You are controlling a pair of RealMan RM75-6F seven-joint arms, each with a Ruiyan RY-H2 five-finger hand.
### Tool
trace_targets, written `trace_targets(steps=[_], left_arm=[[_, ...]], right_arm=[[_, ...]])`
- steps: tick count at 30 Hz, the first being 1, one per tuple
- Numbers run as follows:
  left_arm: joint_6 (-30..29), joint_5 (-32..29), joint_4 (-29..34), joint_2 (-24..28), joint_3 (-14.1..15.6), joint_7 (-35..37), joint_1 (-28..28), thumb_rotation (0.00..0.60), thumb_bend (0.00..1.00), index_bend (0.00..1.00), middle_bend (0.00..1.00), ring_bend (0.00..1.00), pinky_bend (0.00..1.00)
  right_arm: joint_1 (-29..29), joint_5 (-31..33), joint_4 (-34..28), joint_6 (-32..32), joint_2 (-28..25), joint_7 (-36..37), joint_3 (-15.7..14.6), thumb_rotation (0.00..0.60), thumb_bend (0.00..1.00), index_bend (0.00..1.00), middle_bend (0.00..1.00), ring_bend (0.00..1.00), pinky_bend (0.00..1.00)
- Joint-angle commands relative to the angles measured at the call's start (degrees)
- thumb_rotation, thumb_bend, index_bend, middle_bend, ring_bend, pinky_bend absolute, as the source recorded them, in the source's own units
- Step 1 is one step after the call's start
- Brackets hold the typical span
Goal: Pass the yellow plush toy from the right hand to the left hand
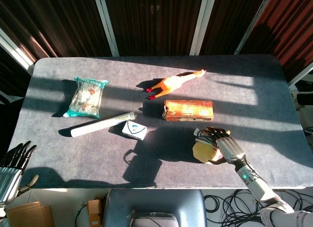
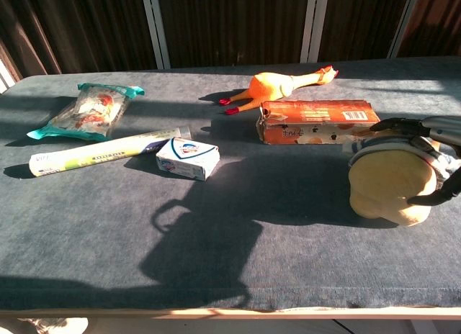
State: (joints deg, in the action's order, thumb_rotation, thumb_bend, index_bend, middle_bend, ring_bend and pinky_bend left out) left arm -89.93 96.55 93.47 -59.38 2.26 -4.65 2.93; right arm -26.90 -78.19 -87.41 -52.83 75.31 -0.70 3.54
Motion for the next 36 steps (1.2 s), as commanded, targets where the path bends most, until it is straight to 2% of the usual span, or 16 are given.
trace_targets(steps=[1,9,11,13,15,16,18,20,21,22,23,26,28,31,36], left_arm=[[0.16,0.13,0.09,0.05,0.11,0.05,0.05,0.600,0.28,0.04,0.00,0.00,0.15],[0.38,0.09,0.37,0.21,0.17,0.02,0.06,0.600,0.28,0.07,0.00,0.00,0.15],[0.42,0.09,0.38,0.22,0.20,-0.03,0.05,0.600,0.28,0.07,0.00,0.00,0.15],[0.52,0.10,0.45,0.28,0.25,-0.03,0.06,0.600,0.29,0.07,0.00,0.00,0.15],[0.48,0.19,0.46,0.33,0.27,0.05,0.06,0.600,0.28,0.07,0.00,0.00,0.15],[0.46,0.21,0.45,0.37,0.29,0.10,0.04,0.600,0.29,0.07,0.00,0.00,0.15],[0.38,0.14,0.49,0.48,0.31,0.31,-0.04,0.600,0.29,0.07,0.00,0.00,0.15],[0.23,0.05,0.55,0.60,0.30,0.46,-0.15,0.600,0.28,0.08,0.00,0.00,0.15],[0.07,0.05,0.57,0.68,0.28,0.61,-0.23,0.600,0.28,0.08,0.00,0.00,0.15],[-0.10,0.09,0.57,0.73,0.27,0.74,-0.29,0.600,0.28,0.08,0.00,0.00,0.15],[-0.23,0.14,0.55,0.76,0.26,0.84,-0.34,0.600,0.28,0.08,0.00,0.00,0.15],[-0.58,0.21,0.51,0.84,0.25,1.18,-0.50,0.600,0.28,0.09,0.00,0.00,0.15],[-0.59,0.15,0.55,0.90,0.27,1.24,-0.56,0.600,0.28,0.09,0.00,0.00,0.15],[-0.56,0.15,0.65,0.97,0.27,1.28,-0.58,0.600,0.28,0.09,0.00,0.00,0.15],[-0.66,0.35,0.67,1.02,0.31,1.31,-0.63,0.600,0.28,0.10,0.00,0.00,0.15]], right_arm=[[-0.02,-0.09,0.11,-0.08,-0.08,0.51,-0.19,0.600,0.08,0.00,0.00,0.00,0.00],[-0.48,-0.18,0.85,0.25,0.10,1.08,-0.65,0.600,0.08,0.00,0.00,0.00,0.00],[-0.78,-0.11,1.47,0.54,0.44,0.86,-0.66,0.600,0.08,0.00,0.00,0.00,0.03],[-1.17,-0.25,2.67,0.61,1.41,0.89,-0.54,0.600,0.08,0.00,0.00,0.00,0.18],[-1.48,-0.39,3.88,0.78,2.58,1.74,-0.45,0.600,0.08,0.00,0.00,0.01,0.40],[-1.66,-0.47,4.37,1.04,2.97,2.20,-0.47,0.600,0.08,0.00,0.00,0.02,0.46],[-1.98,-0.38,5.58,1.35,3.96,2.79,-0.38,0.600,0.08,0.00,0.02,0.12,0.58],[-2.02,-0.51,6.67,0.99,4.95,2.97,-0.34,0.600,0.08,0.01,0.11,0.24,0.66],[-1.86,-0.47,7.38,0.39,5.69,3.06,-0.23,0.600,0.08,0.06,0.20,0.33,0.71],[-1.70,-0.43,7.91,-0.14,6.27,3.06,-0.14,0.600,0.08,0.12,0.25,0.38,0.75],[-1.57,-0.36,8.37,-0.56,6.76,3.02,-0.07,0.600,0.08,0.26,0.32,0.47,0.81],[-1.16,-0.03,10.23,-2.28,8.47,1.09,0.19,0.600,0.12,0.54,0.46,0.62,0.93],[-0.86,0.32,11.07,-3.56,9.61,-0.99,0.40,0.600,0.20,0.69,0.56,0.70,0.99],[-0.48,-0.17,11.65,-5.86,11.16,-1.79,0.84,0.600,0.26,0.78,0.60,0.74,1.00],[-0.84,-3.74,12.01,-10.27,14.15,4.90,2.40,0.600,0.26,0.79,0.61,0.74,1.00]])
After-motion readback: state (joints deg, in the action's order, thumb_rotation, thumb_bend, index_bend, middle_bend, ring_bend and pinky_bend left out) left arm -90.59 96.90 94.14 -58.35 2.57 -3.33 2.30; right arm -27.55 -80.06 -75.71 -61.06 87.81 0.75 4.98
